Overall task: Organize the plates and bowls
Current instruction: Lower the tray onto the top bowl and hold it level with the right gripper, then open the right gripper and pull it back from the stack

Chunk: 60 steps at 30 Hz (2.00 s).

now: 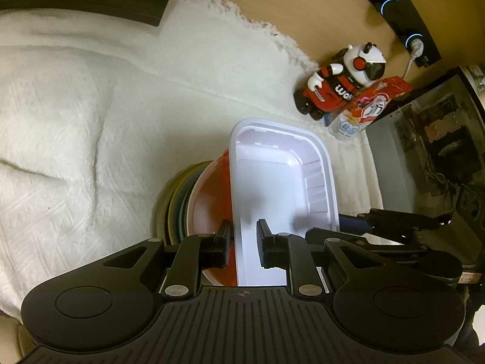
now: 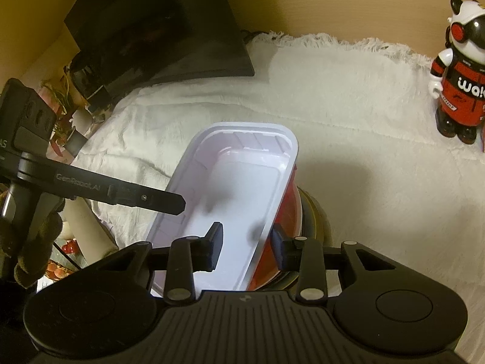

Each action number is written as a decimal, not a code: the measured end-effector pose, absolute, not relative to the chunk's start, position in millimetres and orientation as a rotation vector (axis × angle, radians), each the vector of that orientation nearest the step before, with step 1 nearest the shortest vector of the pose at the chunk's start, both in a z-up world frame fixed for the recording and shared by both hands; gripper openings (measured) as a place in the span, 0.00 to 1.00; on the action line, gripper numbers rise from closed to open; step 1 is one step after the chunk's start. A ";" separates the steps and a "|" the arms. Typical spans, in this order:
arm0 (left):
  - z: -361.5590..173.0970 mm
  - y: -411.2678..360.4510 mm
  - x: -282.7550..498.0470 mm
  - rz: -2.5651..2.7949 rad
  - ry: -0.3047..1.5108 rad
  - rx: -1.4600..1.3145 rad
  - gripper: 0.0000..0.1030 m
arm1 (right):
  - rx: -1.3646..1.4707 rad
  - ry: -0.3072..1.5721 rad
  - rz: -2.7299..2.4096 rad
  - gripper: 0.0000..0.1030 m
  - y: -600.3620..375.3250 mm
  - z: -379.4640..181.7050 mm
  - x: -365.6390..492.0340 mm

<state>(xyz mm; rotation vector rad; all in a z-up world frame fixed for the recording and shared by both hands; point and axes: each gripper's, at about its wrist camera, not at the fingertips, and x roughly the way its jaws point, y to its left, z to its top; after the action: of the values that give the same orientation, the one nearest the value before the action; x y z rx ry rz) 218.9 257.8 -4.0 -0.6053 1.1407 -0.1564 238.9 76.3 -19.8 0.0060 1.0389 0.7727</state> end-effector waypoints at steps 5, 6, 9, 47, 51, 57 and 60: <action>-4.3 256.4 222.2 -0.151 1.144 -0.600 0.19 | 0.011 1.033 0.775 0.33 77.2 -21.0 239.6; -4.2 256.0 222.8 -0.152 1.145 -0.600 0.19 | 0.014 1.032 0.775 0.33 76.7 -21.6 239.6; -4.0 254.7 223.7 -0.149 1.149 -0.601 0.19 | 0.025 1.032 0.774 0.33 74.8 -22.7 240.1; 40.1 243.5 73.0 0.058 0.726 -0.538 0.21 | -0.042 0.644 0.533 0.43 65.5 29.8 131.4; 32.2 216.9 43.3 0.030 0.704 -0.446 0.18 | -0.039 0.619 0.489 0.49 66.5 21.5 75.4; 34.9 159.5 -7.0 0.033 0.687 -0.298 0.13 | -0.038 0.694 0.401 0.49 64.4 -2.9 9.5; 36.4 132.4 -24.1 0.083 0.702 -0.219 0.14 | -0.053 0.685 0.394 0.49 58.6 -8.4 -17.4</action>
<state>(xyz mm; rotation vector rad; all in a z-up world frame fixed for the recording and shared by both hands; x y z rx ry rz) -24.1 132.4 36.4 -0.2185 0.7023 0.0827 -17.4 58.6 -8.4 -0.0528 0.6848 0.3942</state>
